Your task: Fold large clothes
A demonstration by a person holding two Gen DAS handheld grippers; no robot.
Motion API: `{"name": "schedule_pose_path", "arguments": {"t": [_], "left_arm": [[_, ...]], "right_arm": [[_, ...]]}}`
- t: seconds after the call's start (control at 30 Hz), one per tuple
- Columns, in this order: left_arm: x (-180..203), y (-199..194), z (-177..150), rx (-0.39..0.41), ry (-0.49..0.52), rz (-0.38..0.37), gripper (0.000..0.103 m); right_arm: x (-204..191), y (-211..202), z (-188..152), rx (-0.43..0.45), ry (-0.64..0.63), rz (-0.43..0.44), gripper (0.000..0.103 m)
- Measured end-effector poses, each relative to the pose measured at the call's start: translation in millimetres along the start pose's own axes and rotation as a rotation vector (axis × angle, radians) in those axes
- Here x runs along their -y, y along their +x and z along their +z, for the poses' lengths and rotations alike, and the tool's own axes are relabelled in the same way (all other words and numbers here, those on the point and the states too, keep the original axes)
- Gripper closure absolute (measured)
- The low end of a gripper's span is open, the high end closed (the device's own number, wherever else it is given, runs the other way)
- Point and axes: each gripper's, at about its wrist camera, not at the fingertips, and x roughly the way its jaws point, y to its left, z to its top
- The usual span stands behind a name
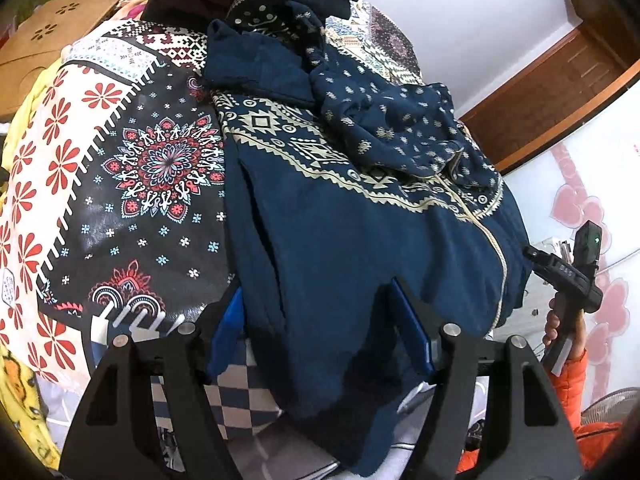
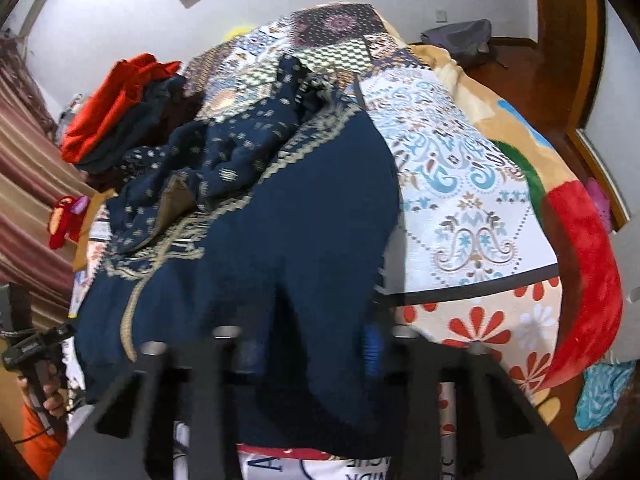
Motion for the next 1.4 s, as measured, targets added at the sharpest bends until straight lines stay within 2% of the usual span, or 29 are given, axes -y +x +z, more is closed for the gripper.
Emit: {"name": "schedule_pose_path", "arguments": {"t": [0.07,0.13,0.17,0.2,0.33,0.47,0.57,0.67,0.77,0.87,0.9,0.97,1.03,1.17,1.23,1.3,1.33,1.4], "left_arm": [[3.6,-2.8,-0.9,0.009,0.017,-0.001,0.052],[6.3,-5.2,0.4,0.026,0.038,0.003,0.079],[5.1,-6.5,1.6,0.031,0.035,0.000,0.086],[2.9,-7.9,5.5,0.036,0.020,-0.012,0.091],[0.4,-17.4,23.5,0.075,-0.010,-0.060,0.094],[10.4,-45.0,62.9,0.187,0.014,-0.086,0.094],[13.2,-59.8,91.4,0.265,0.023,-0.085,0.095],[4.1,-54.8,122.6,0.321,0.004,-0.028,0.095],[-20.4,-27.4,144.8,0.292,-0.062,0.008,0.094],[-43.9,8.7,157.8,0.219,-0.116,0.035,0.093],[-52.8,26.1,161.2,0.178,-0.136,0.066,0.092],[-63.4,44.7,162.0,0.139,-0.159,0.099,0.087],[-68.9,53.3,160.4,0.124,-0.173,0.124,0.073],[-65.5,41.4,153.4,0.133,-0.158,0.130,0.066],[-58.9,30.0,148.2,0.141,-0.128,0.136,0.060],[-54.7,20.0,141.2,0.148,-0.100,0.142,0.054],[-51.5,14.0,136.7,0.152,-0.082,0.148,0.051],[-45.1,10.9,131.4,0.153,-0.059,0.158,0.048]], "right_arm": [[-4.7,-2.1,2.4,0.012,-0.009,0.023,0.092],[-9.7,-5.1,7.1,0.028,-0.003,0.073,0.093],[-12.0,-6.0,10.1,0.033,-0.003,0.087,0.094],[-14.7,-6.5,12.6,0.039,-0.006,0.095,0.094],[-31.5,-15.9,37.5,0.089,-0.044,0.150,0.095],[-43.7,-19.4,66.4,0.142,-0.062,0.175,0.095],[-40.0,-2.2,90.5,0.174,-0.003,0.166,0.095],[-28.7,25.1,105.2,0.178,0.057,0.118,0.095],[-15.4,50.7,113.4,0.151,0.107,0.098,0.095],[-12.1,70.0,123.2,0.117,0.102,0.065,0.095],[-11.4,72.9,124.7,0.107,0.096,0.055,0.094],[-13.1,79.1,125.9,0.079,0.085,0.036,0.093],[-11.1,79.0,124.7,0.059,0.082,0.032,0.092],[-8.9,69.6,117.3,0.058,0.091,0.037,0.090],[-8.6,60.2,110.2,0.061,0.094,0.037,0.085],[-10.6,56.5,108.3,0.070,0.095,0.031,0.073],[-11.7,49.3,104.6,0.081,0.089,0.027,0.071],[-15.6,42.2,101.6,0.095,0.081,0.014,0.061]]}}
